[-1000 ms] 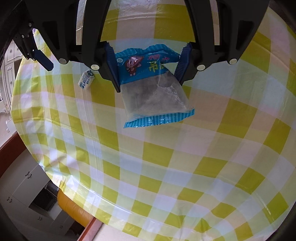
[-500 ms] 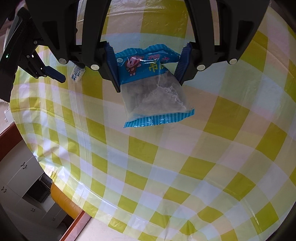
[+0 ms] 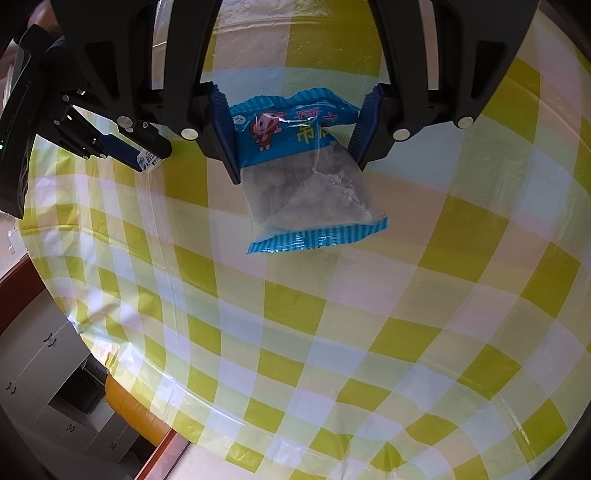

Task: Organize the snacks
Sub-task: 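Grasp the blue-printed nut bag with the left tool while the right tool grasps the small white packet, then carry both packets over the white box and open both tools to drop them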

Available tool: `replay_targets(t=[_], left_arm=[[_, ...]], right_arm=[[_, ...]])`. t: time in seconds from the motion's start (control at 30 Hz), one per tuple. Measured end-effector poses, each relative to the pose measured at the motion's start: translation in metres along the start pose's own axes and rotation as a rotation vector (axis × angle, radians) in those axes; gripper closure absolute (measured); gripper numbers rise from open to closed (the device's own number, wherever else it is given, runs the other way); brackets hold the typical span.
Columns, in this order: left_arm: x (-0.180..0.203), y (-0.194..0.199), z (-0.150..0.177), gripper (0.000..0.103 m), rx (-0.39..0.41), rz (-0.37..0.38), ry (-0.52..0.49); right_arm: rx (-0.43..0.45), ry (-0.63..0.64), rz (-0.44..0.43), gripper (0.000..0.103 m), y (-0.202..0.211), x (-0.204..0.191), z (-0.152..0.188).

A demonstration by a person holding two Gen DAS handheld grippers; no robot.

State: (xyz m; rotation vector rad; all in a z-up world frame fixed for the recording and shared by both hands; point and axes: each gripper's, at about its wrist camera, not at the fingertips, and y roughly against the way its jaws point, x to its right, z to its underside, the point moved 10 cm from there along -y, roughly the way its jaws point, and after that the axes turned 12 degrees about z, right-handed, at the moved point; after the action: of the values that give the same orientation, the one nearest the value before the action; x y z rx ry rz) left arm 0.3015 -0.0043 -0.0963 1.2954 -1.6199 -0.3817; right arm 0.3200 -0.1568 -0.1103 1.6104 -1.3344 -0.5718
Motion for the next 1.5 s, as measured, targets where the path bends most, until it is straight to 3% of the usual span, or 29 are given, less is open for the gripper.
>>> replay_targets(t=[0.13,0.37,0.63,1.17,1.5], left_arm=[[0.007,-0.003,0.003,0.049,-0.013,0.009,-0.023],[0.034,-0.01,0.018,0.049,-0.059,0.042,-0.095],[0.099,-0.018,0.059,0.05,-0.164,0.161,-0.209],[0.277,-0.013,0.197,0.05,-0.431,0.428,-0.443],[0.334,-0.028,0.31,0.05,-0.661,0.438,-0.55]], right_arm=[[0.01,-0.029,0.118,0.068,0.007,0.013,0.008],[0.006,-0.109,0.245,0.068,0.027,0.04,0.033],[-0.014,-0.225,0.347,0.068,0.059,0.089,0.076],[-0.063,-0.507,0.488,0.068,0.14,0.214,0.229],[-0.166,-0.656,0.554,0.068,0.151,0.262,0.34]])
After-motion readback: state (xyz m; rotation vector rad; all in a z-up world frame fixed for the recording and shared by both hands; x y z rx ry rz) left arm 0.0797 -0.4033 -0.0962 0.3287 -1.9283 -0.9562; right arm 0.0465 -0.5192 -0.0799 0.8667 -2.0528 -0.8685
